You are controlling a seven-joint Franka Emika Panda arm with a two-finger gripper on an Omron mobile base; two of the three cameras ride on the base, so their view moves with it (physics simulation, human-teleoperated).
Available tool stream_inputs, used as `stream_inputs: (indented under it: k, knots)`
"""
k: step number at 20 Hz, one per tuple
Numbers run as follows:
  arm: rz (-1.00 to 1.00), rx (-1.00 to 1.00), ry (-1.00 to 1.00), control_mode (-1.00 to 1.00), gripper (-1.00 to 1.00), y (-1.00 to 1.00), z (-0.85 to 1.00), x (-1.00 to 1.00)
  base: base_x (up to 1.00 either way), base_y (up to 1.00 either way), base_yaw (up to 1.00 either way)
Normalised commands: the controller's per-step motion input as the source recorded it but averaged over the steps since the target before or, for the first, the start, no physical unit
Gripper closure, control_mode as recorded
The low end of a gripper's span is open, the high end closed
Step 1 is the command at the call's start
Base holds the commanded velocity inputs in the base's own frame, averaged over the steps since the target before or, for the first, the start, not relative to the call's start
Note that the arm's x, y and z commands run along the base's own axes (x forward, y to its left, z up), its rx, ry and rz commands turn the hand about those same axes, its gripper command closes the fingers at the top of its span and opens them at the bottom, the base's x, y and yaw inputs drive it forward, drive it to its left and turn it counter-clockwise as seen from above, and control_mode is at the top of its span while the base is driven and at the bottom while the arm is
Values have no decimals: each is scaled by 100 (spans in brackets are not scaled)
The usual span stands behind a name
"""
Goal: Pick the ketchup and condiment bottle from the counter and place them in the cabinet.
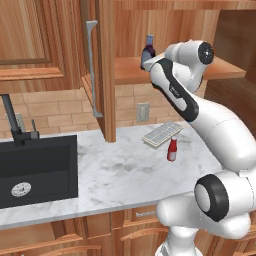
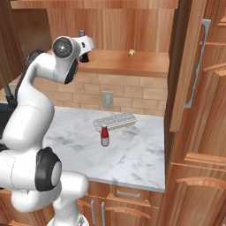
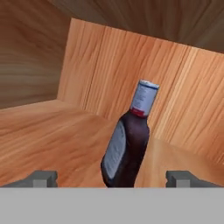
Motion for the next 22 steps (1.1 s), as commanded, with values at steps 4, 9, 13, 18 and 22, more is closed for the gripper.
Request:
stream_inputs:
  k: [4,9,13,18,22]
  knots:
    - [-7,0,0,-100,-100,0,-11,-74,0,0,0]
    - [-7,0,0,-100,-100,0,-4,-70,0,0,0]
    - [-7,0,0,-100,-100,0,0,-73,0,0,0]
    - [-8,0,0,-100,-100,0,-3,-64,0,0,0]
    - [-11,0,0,-100,-100,0,-19,-48,0,0,0]
